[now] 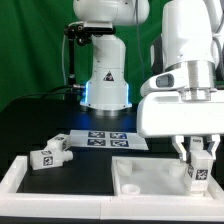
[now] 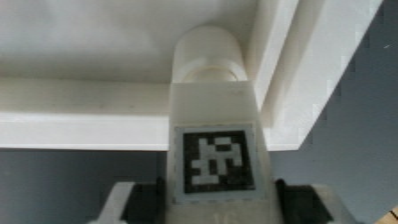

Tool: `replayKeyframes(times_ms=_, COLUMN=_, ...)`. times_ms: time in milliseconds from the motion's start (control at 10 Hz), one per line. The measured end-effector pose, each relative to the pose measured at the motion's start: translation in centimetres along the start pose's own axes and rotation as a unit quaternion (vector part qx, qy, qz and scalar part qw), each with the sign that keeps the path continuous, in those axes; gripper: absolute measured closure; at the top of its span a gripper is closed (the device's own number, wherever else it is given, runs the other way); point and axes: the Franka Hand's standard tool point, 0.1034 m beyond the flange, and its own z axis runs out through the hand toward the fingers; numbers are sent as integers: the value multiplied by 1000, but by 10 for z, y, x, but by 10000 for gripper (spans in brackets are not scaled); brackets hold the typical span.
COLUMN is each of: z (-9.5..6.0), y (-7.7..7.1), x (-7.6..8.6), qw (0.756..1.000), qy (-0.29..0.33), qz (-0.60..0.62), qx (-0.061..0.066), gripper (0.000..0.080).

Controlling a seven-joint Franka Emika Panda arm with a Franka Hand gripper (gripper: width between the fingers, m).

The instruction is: Assemble one leg

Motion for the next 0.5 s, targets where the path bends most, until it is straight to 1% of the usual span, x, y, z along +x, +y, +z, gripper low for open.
replayKeyframes(times_ms=100, z=0, y=0, x=0, qw=1000, qy=0, qz=0, qx=0, gripper=463)
replayKeyframes(times_ms=200, z=0, y=0, x=0, qw=1000, qy=0, qz=0, qx=0, gripper=326)
replayKeyframes(times_ms=300, z=0, y=0, x=-1, qw=1000, qy=-4, qz=0, qx=1, gripper=326)
replayKeyframes(times_ms=400, z=1, y=0, x=-2, qw=1000, qy=-21, qz=2, qx=4, gripper=191)
replayKeyframes(times_ms=500, z=1, y=12, x=6, qw=999, qy=-40, qz=16, qx=6, gripper=162)
